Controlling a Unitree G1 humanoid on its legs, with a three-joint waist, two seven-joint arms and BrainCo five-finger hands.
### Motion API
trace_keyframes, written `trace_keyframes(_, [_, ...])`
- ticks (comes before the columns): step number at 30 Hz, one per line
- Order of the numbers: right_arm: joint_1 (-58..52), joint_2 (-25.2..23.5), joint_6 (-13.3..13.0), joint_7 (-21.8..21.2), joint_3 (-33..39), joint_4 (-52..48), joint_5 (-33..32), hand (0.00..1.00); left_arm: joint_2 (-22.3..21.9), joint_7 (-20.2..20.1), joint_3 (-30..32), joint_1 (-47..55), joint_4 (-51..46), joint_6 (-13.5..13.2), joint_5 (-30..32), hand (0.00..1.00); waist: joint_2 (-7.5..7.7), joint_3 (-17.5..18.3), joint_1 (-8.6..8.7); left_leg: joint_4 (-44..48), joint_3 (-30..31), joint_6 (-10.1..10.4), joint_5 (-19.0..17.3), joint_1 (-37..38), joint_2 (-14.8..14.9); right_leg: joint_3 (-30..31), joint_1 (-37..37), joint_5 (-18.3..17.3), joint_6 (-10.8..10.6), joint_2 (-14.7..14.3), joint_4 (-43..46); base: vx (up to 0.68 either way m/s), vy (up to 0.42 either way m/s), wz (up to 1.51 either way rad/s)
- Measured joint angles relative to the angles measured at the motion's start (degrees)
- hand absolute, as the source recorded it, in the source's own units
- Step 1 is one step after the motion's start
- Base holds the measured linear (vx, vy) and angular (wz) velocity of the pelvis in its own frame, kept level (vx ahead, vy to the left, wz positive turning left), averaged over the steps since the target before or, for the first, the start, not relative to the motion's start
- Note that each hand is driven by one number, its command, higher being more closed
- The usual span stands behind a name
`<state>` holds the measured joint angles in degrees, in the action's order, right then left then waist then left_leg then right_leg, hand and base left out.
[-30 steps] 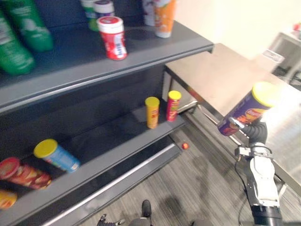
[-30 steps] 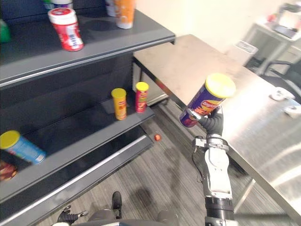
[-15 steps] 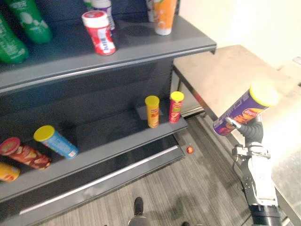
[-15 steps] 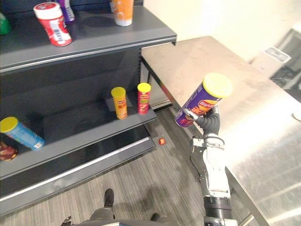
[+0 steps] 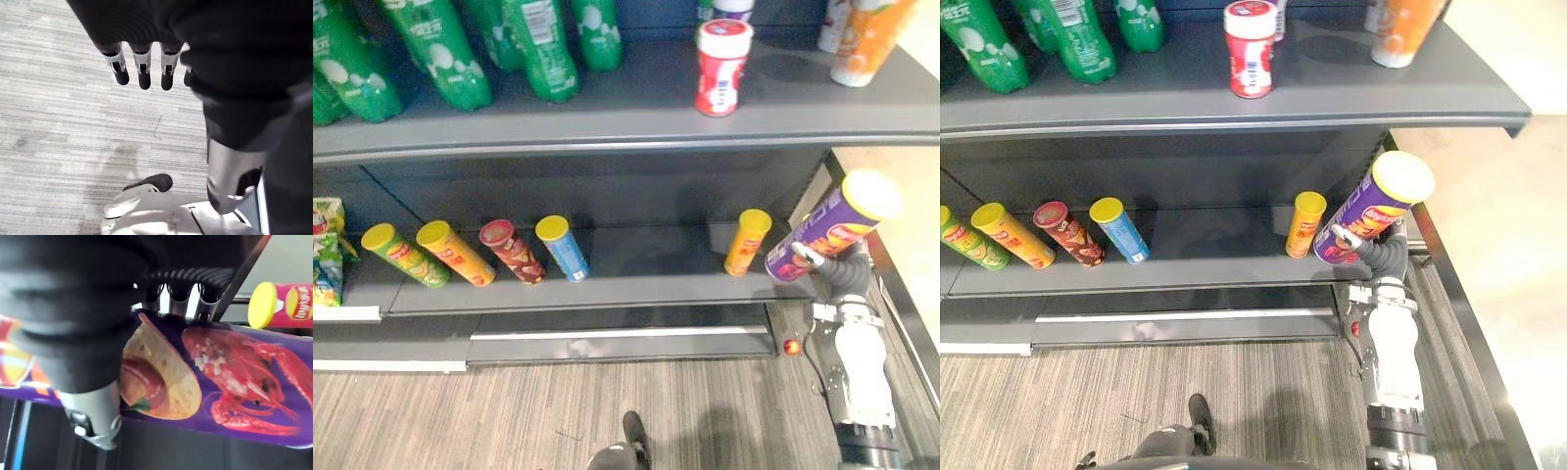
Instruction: Put the gum and the chips on the shelf.
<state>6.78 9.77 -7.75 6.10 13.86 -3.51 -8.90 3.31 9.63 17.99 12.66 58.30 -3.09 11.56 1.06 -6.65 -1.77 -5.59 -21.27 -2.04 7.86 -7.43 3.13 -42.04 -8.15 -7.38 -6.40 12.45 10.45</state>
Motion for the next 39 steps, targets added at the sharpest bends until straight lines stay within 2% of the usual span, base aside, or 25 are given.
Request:
trace_keyframes(2, [0.2, -0.1, 0.0, 0.8, 1.6, 0.2, 0.1, 1.00, 0.5, -0.1, -0.8, -0.1, 0.0, 0.0, 0.0, 0.00, 0.29, -0.1, -0.01, 0.0, 1.5, -0.1, 0.1, 0.3, -0.2, -0.6, 0.4, 0.4, 0.6, 0.9, 3.2, 0.04, -0.013, 0.38])
trace_keyframes(4, [0.6, -0.1, 0.0, 1.3, 1.9, 0.9, 0.1, 1.00, 0.7, -0.1, -0.9, 0.1, 0.3, 0.0, 0.0, 0.00, 0.30, -0.1, -0.13, 0.0, 1.8, -0.2, 0.1, 1.3, 0.0, -0.1, 1.1, 1.8, 2.5, 2.0, 7.4, 0.08, 0.014, 0.13])
trace_keyframes(7, [1.4, -0.6, 0.0, 1.5, 1.4, 2.2, 0.2, 1.00, 1.0, -0.5, -0.9, 0.1, 0.6, 0.0, 0.1, 0.00, 0.62, -0.1, -0.53, 0.0, 1.8, -0.2, -0.1, 2.1, 0.0, 1.6, 2.2, 2.5, 2.3, 3.2, 10.6, 0.05, 0.023, -0.09])
trace_keyframes(10, [1.5, -1.6, 0.1, 2.1, 0.4, 2.3, 1.6, 1.00, 1.7, -0.9, -0.8, 0.2, 1.1, 0.0, 0.2, 0.00, 0.97, -0.4, -1.07, -0.1, 1.5, 1.0, -1.6, 3.0, -0.1, 4.3, 4.2, 2.5, 2.3, 5.1, 15.6, 0.00, 0.024, -0.19])
trace_keyframes(12, [1.5, -1.8, 0.1, 2.1, -1.6, 2.5, 2.3, 1.00, 2.4, -0.9, -0.8, 0.2, 1.1, 0.0, 0.3, 0.00, 1.38, -0.8, -1.32, -0.4, 1.2, 1.0, -2.0, 3.9, -0.1, 8.0, 6.4, 3.2, 3.1, 6.4, 20.6, -0.03, 0.012, -0.11])
trace_keyframes(14, [1.5, -1.8, 0.1, 2.1, -3.3, 2.6, 2.7, 1.00, 3.3, -0.9, -0.8, 0.1, 1.0, 0.0, 0.4, 0.00, 1.50, -0.8, -1.27, -0.4, 1.5, 0.9, -2.1, 4.1, 0.5, 13.2, 8.1, 3.9, 4.0, 5.1, 22.2, -0.01, -0.022, -0.03])
trace_keyframes(16, [1.5, -1.8, 0.1, 1.6, -5.0, 2.6, 3.7, 1.00, 3.9, -0.9, -0.5, -0.2, 1.0, 0.0, 0.5, 0.00, 1.61, -0.8, -1.40, -0.4, 2.0, 1.6, -1.6, 3.2, 1.3, 19.9, 8.8, 1.7, 4.0, 2.2, 19.9, -0.02, -0.068, 0.00])
trace_keyframes(17, [1.5, -1.8, 0.1, 1.3, -5.5, 2.6, 3.9, 1.00, 4.0, -0.9, -0.3, -0.4, 1.0, 0.0, 0.5, 0.00, 1.87, -0.6, -1.39, -0.4, 2.5, 1.9, -1.4, 2.6, 1.4, 20.8, 8.7, 0.9, 3.9, 1.4, 18.3, -0.03, -0.099, 0.07])
trace_keyframes(19, [1.7, -2.1, 0.1, 0.8, -6.2, 2.4, 3.9, 1.00, 4.4, -0.9, 0.5, -1.7, 1.0, 0.0, 0.5, 0.00, 2.96, -0.5, -1.63, -0.4, 3.5, 3.2, -0.4, 0.6, 1.6, 21.4, 6.8, -1.0, 3.2, -0.7, 9.0, -0.04, -0.127, 0.08])
trace_keyframes(21, [2.8, -2.3, 0.1, 0.9, -7.9, 2.4, 4.0, 1.00, 4.3, -0.9, 0.6, -2.5, 1.0, 0.0, 0.5, 0.00, 3.99, -0.5, -2.08, -0.4, 3.5, 4.2, 1.5, -0.9, 1.6, 21.4, 4.1, -2.3, 1.6, -2.4, 1.0, -0.08, -0.222, -0.11])
trace_keyframes(23, [3.4, -3.0, 0.1, 0.9, -9.9, 2.4, 4.0, 1.00, 3.5, -1.0, 0.6, -2.8, 0.9, -0.1, 0.4, 0.00, 3.62, -0.7, -2.27, -0.4, 3.4, 4.2, 3.0, -2.0, 2.2, 21.3, 3.3, -3.6, 0.1, -3.6, -2.7, -0.10, -0.206, -0.11])
trace_keyframes(24, [3.4, -3.2, 0.1, 0.9, -11.1, 2.4, 4.0, 1.00, 3.0, -1.0, 0.6, -3.1, 0.9, -0.1, 0.4, 0.00, 2.75, -1.3, -2.30, -0.4, 3.9, 4.3, 4.0, -2.4, 3.0, 21.0, 2.8, -3.9, -0.3, -5.0, -4.1, -0.11, -0.180, 0.09])
trace_keyframes(25, [3.4, -3.2, 0.2, 0.9, -12.4, 2.4, 4.5, 1.00, 2.9, -1.0, 0.5, -3.2, 0.8, -0.1, 0.4, 0.00, 1.95, -1.8, -2.30, -0.4, 4.7, 4.7, 4.4, -2.7, 4.2, 20.2, 2.8, -4.1, 0.2, -6.3, -4.2, -0.12, -0.166, 0.15])
trace_keyframes(27, [3.5, -3.4, 0.2, 1.0, -14.2, 2.3, 4.6, 1.00, 3.0, -0.9, 0.5, -3.4, 0.6, -0.1, -0.1, 0.00, 1.28, -2.1, -2.41, -0.4, 6.3, 5.4, 4.7, -3.7, 5.5, 18.5, 3.0, -4.5, 1.1, -8.0, -4.2, -0.12, -0.140, 0.33])
trace_keyframes(28, [3.6, -3.5, 0.2, 1.2, -15.0, 2.3, 4.6, 1.00, 3.0, -0.7, 0.4, -3.6, 0.1, -0.1, -0.1, 0.00, 1.26, -2.2, -2.70, -0.4, 6.5, 6.8, 3.6, -4.8, 6.0, 17.3, 3.6, -4.4, 1.7, -8.5, -4.5, -0.10, -0.131, 0.40])
trace_keyframes(29, [3.7, -3.7, 0.2, 1.2, -15.5, 2.3, 4.6, 1.00, 3.0, -0.6, 0.4, -4.0, 0.1, -0.1, -0.1, 0.00, 1.60, -2.1, -3.07, 0.0, 6.3, 7.1, 3.3, -5.5, 6.0, 16.8, 4.2, -4.3, 2.0, -8.3, -4.7, -0.05, -0.088, 0.30])
trace_keyframes(30, [4.6, -4.0, 0.2, 1.5, -16.4, 2.4, 4.6, 1.00, 2.9, -0.3, 0.4, -4.7, -0.1, -0.1, -0.1, 0.00, 1.83, -2.4, -3.48, 0.0, 6.3, 5.2, 4.7, -5.8, 5.5, 16.6, 5.3, -4.1, 2.2, -8.1, -4.7, 0.03, -0.074, 0.24])
trace_keyframes(31, [6.1, -4.0, 0.1, 1.6, -17.4, 2.4, 4.9, 1.00, 2.8, 0.3, 0.4, -4.6, -0.2, -0.1, -0.1, 0.00, 0.88, -3.0, -3.46, -0.1, 6.4, 4.4, 5.3, -5.5, 5.3, 16.0, 5.9, -4.1, 2.2, -8.4, -4.0, 0.07, -0.057, 0.29])
trace_keyframes(32, [7.1, -4.1, 0.1, 2.1, -17.6, 2.4, 5.5, 1.00, 2.8, 0.7, 0.5, -5.2, -0.3, -0.1, -0.1, 0.00, 0.52, -3.9, -3.31, -0.1, 6.5, 4.1, 6.3, -6.1, 5.4, 15.5, 6.1, -4.1, 2.2, -8.5, -3.6, 0.06, -0.038, 0.26])
trace_keyframes(33, [9.1, -4.7, 0.1, 2.9, -18.1, 3.3, 6.4, 1.00, 3.0, 1.5, 0.6, -5.7, -1.5, -0.2, -0.1, 0.00, 0.41, -5.2, -3.96, -0.1, 7.2, 3.8, 6.5, -6.4, 5.3, 15.5, 6.7, -4.1, 2.2, -8.2, -2.9, 0.01, 0.000, 0.18])
trace_keyframes(39, [15.6, -6.5, -0.1, 5.1, -20.2, 6.0, 8.9, 1.00, 3.6, 4.0, 0.4, -6.5, -6.2, -1.8, -0.1, 0.00, -0.98, -8.3, -6.44, 0.0, 9.7, 3.7, 6.5, -8.7, 3.8, 13.9, 8.8, -5.3, 2.1, -6.8, -0.1, 0.00, 0.040, 0.22])
